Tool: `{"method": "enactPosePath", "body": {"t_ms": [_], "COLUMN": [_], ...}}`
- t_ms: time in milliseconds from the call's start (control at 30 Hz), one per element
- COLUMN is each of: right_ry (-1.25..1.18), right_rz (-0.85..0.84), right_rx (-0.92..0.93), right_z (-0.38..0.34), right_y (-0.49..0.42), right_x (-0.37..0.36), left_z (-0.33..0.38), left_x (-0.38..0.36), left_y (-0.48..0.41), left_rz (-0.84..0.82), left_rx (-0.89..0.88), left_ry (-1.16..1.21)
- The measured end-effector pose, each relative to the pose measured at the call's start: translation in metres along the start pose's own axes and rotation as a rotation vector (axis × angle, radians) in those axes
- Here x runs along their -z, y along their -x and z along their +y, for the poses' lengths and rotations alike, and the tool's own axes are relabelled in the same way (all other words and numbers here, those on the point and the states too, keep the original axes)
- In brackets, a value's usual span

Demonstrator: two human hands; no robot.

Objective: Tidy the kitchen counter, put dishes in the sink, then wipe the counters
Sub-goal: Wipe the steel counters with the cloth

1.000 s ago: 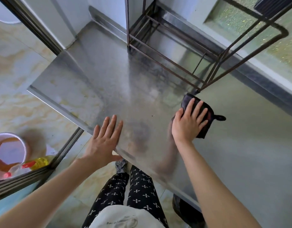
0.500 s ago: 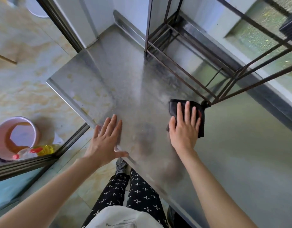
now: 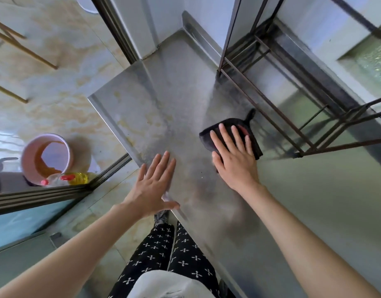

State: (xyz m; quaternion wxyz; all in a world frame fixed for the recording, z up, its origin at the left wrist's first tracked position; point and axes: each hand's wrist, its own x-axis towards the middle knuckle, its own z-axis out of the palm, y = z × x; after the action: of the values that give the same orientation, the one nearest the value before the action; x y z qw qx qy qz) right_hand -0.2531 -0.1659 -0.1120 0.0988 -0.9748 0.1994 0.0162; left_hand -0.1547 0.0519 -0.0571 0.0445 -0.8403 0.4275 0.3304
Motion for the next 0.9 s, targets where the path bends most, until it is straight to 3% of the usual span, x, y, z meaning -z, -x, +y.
{"method": "enactPosePath", "body": {"t_ms": [133,267,333,467,567,700,900], "right_ry": [0.014,-0.090,-0.103,-0.027,0.008,0.015,-0.163], "right_rz": [0.039,0.096,0.095,0.024,0.015,0.010,0.133], "right_rx": [-0.253,-0.546,-0.496,-0.166,-0.159,-0.519,-1.345], "right_z": [0.016,-0.029,-0.063,-0.090,-0.075,-0.073,-0.160], "right_y": [0.051,0.049,0.045,0.054,0.067,0.089,0.073], "right_x": [0.001,-0.004,-0.008,-0.015,-0.012,-0.011,-0.023], "left_z": [-0.002,-0.004,-0.007,-0.015,-0.038,-0.091,-0.176], "left_x": [-0.001,-0.002,-0.004,-0.007,0.002,0.024,0.069], "left_y": [-0.002,-0.002,-0.002,-0.001,-0.006,-0.025,-0.065], "left_rz": [-0.029,-0.032,-0.013,0.090,0.141,0.195,0.221], "left_rx": [0.001,-0.018,-0.026,-0.111,-0.201,-0.277,-0.284], "left_ry": [0.001,-0.027,-0.031,-0.046,-0.052,-0.085,-0.148]}}
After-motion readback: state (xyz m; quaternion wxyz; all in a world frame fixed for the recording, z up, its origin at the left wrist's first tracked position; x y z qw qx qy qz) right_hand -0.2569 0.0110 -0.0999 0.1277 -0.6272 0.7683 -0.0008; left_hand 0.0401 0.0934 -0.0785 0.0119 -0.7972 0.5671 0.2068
